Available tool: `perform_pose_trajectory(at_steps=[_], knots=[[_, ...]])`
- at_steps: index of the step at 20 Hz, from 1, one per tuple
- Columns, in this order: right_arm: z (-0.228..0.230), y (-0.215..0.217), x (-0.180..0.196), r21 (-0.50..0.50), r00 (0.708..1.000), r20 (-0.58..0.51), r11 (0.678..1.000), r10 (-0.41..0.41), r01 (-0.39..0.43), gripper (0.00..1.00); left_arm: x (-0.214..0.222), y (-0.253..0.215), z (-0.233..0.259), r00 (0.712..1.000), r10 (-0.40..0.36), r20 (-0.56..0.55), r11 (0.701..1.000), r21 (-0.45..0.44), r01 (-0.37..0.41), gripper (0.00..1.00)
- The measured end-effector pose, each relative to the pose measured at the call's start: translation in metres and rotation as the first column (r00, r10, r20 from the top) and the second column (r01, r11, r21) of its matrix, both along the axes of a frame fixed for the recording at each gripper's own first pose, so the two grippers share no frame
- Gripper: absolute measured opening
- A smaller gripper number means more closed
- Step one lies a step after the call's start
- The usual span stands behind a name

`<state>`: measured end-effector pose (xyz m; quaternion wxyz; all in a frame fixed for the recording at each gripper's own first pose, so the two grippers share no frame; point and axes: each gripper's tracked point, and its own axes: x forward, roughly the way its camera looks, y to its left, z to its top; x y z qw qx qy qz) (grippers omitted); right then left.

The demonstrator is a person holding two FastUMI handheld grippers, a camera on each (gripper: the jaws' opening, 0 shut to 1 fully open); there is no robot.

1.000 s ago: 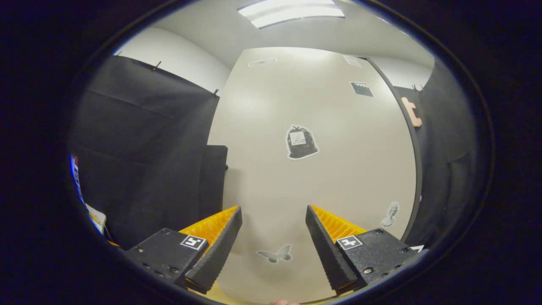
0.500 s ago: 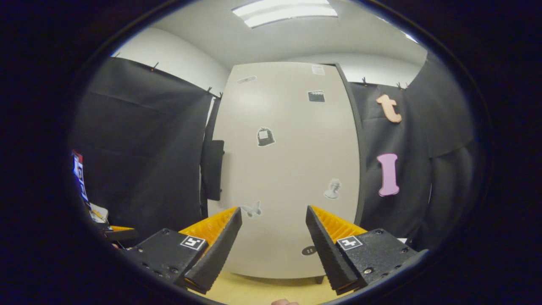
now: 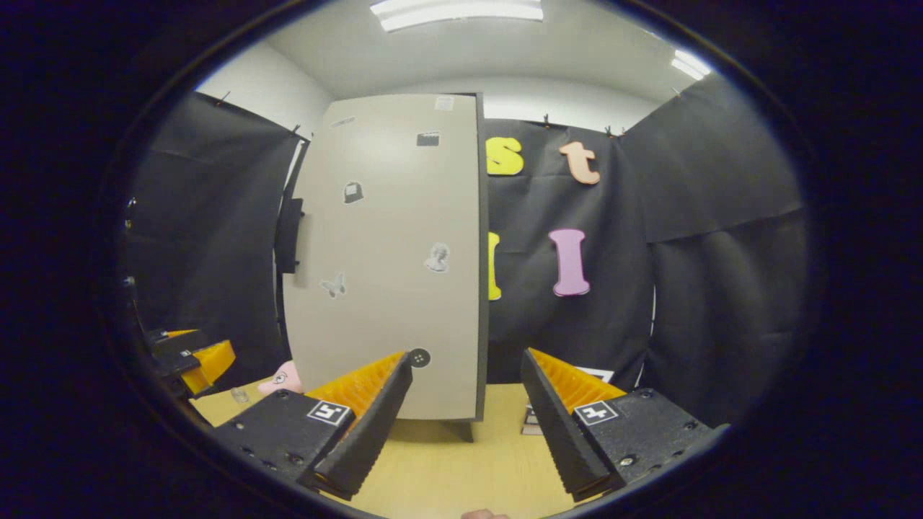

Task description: Open the cabinet door with the right hand, grasp the bottle in the cabinet with the left hand and place it on the coaster, then close the cabinet door with the right hand.

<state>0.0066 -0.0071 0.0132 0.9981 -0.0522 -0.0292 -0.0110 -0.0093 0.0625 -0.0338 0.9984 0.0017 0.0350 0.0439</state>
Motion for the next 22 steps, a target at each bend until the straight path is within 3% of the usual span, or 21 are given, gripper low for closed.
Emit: perform_pose_trajectory(at_steps=[6, 22], knots=[[-0.008, -0.042, -0.015, -0.019, 0.994, 0.014, 0.994, -0.106, 0.106, 0.98, 0.000, -0.007, 0.003, 1.000, 0.001, 0.002, 1.000, 0.008, -0.001, 0.96], [-0.006, -0.021, -0.003, -0.010, 0.999, 0.032, 0.999, -0.037, 0.037, 0.98, 0.003, -0.017, 0.014, 0.999, 0.016, 0.037, 0.999, 0.035, -0.018, 0.96]])
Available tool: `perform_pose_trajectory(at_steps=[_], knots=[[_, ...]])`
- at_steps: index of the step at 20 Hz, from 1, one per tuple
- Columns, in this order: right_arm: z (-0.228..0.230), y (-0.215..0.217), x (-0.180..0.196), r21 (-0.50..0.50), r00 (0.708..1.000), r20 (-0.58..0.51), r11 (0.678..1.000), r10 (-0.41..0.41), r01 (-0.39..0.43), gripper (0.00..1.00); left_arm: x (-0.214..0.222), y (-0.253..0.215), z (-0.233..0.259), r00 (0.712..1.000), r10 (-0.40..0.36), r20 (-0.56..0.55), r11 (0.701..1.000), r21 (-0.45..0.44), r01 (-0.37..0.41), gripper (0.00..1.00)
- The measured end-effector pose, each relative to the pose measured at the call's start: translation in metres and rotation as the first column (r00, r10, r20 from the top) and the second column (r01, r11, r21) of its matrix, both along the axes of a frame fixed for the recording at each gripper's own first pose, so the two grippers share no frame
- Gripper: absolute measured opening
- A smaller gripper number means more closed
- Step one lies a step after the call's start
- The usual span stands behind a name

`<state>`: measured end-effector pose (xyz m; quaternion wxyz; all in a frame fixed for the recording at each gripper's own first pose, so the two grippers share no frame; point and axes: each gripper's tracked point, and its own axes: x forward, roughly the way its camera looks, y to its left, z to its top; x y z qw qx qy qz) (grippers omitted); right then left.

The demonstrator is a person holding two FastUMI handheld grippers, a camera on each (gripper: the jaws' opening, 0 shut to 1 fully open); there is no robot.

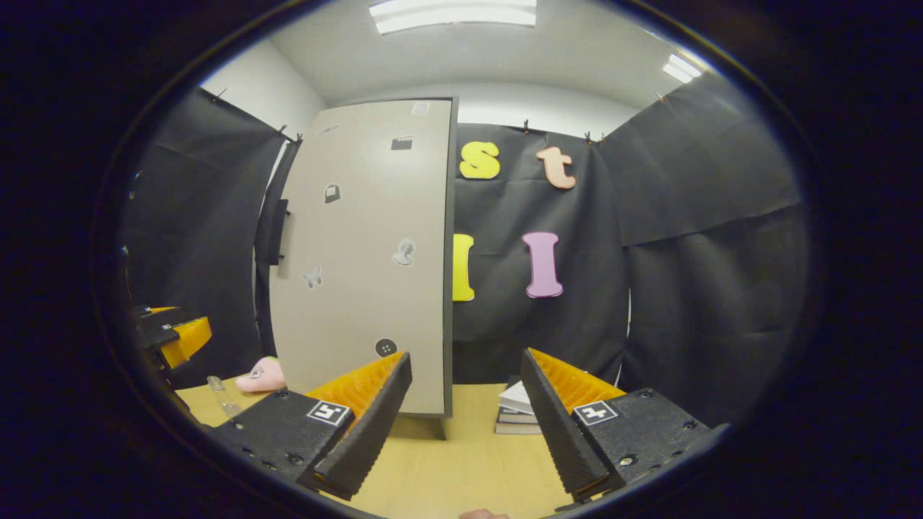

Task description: Open the cabinet door with the right hand, grasp the bottle in the cabinet with the left hand and place it on the coaster, then close the cabinet door with the right hand.

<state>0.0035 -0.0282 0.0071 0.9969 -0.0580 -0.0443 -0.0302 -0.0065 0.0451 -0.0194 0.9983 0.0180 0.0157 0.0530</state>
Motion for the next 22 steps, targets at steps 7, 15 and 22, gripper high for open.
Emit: perform_pose_trajectory(at_steps=[7, 15, 22], knots=[[-0.006, -0.008, -0.002, 0.059, 1.000, -0.022, 0.998, -0.015, 0.017, 0.98, 0.002, -0.004, 0.002, 1.000, -0.016, -0.003, 1.000, 0.006, 0.016, 0.96], [-0.003, -0.009, 0.000, 0.084, 1.000, -0.023, 0.996, -0.019, 0.021, 0.98, 0.004, -0.006, 0.003, 1.000, -0.026, 0.000, 1.000, 0.003, 0.026, 0.96], [-0.005, -0.010, 0.002, 0.086, 0.999, -0.033, 0.996, -0.015, 0.018, 0.98, 0.001, -0.012, 0.004, 0.999, -0.041, 0.005, 0.999, -0.001, 0.041, 0.96]])
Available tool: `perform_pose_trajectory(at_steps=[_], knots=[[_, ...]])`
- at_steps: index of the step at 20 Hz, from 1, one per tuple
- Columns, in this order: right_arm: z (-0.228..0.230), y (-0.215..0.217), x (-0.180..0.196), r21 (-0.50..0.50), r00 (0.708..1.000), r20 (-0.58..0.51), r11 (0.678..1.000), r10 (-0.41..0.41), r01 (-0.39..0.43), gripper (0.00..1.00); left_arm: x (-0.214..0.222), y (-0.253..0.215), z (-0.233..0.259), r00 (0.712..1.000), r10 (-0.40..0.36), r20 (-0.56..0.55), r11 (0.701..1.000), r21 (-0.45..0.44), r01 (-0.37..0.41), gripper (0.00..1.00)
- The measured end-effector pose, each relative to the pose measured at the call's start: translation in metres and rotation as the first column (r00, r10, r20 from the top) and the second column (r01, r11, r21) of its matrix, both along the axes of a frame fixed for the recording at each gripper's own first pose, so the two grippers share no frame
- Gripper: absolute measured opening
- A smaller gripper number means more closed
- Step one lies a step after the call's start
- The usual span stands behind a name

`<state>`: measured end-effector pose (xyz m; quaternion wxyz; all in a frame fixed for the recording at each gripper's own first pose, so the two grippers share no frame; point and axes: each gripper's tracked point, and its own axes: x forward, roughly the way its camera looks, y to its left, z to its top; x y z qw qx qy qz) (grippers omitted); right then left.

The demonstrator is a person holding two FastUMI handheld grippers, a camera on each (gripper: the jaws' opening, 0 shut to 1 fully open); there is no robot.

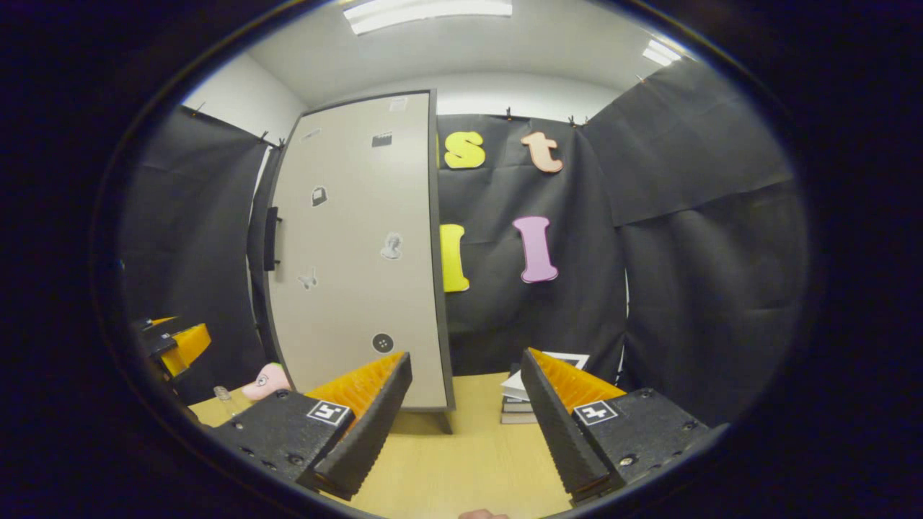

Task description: Open the cabinet door with the right hand, grasp the bottle in the cabinet with the left hand and place it on the coaster, then close the cabinet door with the right hand.

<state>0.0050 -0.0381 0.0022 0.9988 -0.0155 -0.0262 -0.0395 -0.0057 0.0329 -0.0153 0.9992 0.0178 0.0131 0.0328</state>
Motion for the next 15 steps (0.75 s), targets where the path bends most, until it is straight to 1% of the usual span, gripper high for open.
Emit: perform_pose_trajectory(at_steps=[4, 7, 15], knots=[[0.002, 0.003, 0.001, 0.013, 1.000, 0.004, 1.000, 0.007, -0.007, 0.98, 0.002, -0.007, 0.002, 1.000, -0.023, 0.010, 1.000, 0.004, 0.023, 0.96], [0.001, 0.003, 0.000, 0.004, 1.000, 0.000, 1.000, 0.004, -0.004, 0.98, 0.004, -0.012, 0.004, 0.999, -0.035, 0.020, 0.999, 0.002, 0.035, 0.96], [-0.001, 0.001, -0.001, 0.012, 1.000, -0.003, 1.000, -0.003, 0.003, 0.98, 0.005, -0.013, 0.003, 0.999, -0.034, 0.017, 0.999, -0.001, 0.034, 0.96]])
